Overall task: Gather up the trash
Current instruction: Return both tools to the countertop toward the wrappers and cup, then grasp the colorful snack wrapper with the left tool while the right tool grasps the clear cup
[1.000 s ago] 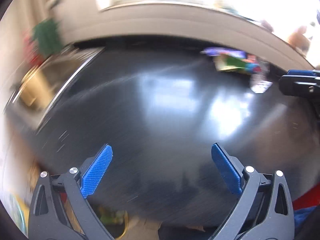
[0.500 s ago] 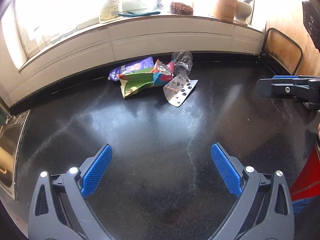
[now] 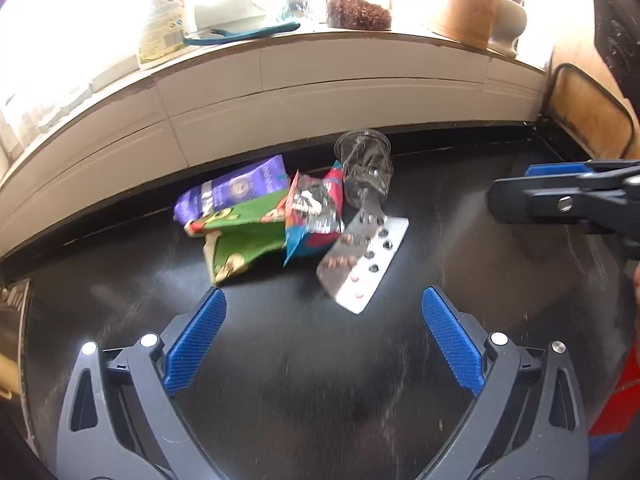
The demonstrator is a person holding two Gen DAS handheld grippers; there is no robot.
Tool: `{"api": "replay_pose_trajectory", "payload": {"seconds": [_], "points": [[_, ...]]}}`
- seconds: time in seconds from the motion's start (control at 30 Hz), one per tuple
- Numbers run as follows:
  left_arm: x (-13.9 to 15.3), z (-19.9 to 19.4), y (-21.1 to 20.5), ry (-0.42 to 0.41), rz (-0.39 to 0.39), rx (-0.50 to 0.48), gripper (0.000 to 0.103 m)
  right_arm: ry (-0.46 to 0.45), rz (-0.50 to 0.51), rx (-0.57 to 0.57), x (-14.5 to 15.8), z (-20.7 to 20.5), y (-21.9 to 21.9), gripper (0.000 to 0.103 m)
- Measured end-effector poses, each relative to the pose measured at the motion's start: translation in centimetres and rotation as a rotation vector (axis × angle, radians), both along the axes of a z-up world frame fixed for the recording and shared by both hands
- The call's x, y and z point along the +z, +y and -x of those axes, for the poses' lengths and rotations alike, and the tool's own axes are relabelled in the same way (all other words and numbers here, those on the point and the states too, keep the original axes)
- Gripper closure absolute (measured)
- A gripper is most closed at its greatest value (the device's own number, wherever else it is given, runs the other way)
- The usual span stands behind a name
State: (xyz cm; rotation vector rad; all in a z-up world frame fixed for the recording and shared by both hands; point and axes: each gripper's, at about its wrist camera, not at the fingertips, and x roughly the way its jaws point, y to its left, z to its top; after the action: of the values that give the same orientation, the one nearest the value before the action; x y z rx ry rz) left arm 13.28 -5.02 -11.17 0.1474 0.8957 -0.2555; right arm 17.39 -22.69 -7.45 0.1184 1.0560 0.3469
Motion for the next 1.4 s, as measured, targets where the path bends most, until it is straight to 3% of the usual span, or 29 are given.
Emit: {"api": "replay_pose_trajectory", "payload": {"seconds": [0.27, 0.4, 0.47, 0.5, 0.57, 0.63, 0.73, 1.07, 1.4], "points": [[-3.1, -6.4, -0.7, 0.057, 0.013, 0.016, 0.013, 0.141, -0.046, -0.043, -6.0, -10.3, 0.4, 0.011], [-4.5, -8.1, -0.8, 0.089, 0.014, 0.019, 0.026, 0.208, -0.088, -0.056, -8.9, -13.6, 0.8, 0.013], [-4.8, -8.5, -0.7, 0.099, 0.030, 0.019, 0.031, 0.230, -0.109, -0.058, -9.7, -14.4, 0.9, 0.019], [-4.9, -8.7, -0.7, 0.107, 0.037, 0.017, 0.038, 0.241, -0.123, -0.056, -10.1, -14.6, 1.0, 0.023], [-5.1, -8.9, -0.7, 0.121, 0.044, 0.018, 0.049, 0.256, -0.152, -0.050, -10.5, -14.7, 1.0, 0.049], [-5.0, -8.9, -0.6, 0.115, 0.048, 0.019, 0.066, 0.242, -0.160, -0.042, -10.0, -14.1, 1.0, 0.053], [-4.4, -8.2, -0.3, 0.105, 0.062, 0.021, 0.074, 0.200, -0.151, -0.036, -8.5, -12.9, 0.9, 0.054], [0.0, -1.2, 1.7, 0.038, 0.072, 0.029, 0.075, 0.052, -0.104, -0.019, -1.2, -5.1, 0.0, 0.054], [1.8, 8.0, 2.8, 0.011, 0.077, 0.104, 0.075, 0.011, -0.052, 0.018, 0.0, 5.2, 0.5, 0.054]]}}
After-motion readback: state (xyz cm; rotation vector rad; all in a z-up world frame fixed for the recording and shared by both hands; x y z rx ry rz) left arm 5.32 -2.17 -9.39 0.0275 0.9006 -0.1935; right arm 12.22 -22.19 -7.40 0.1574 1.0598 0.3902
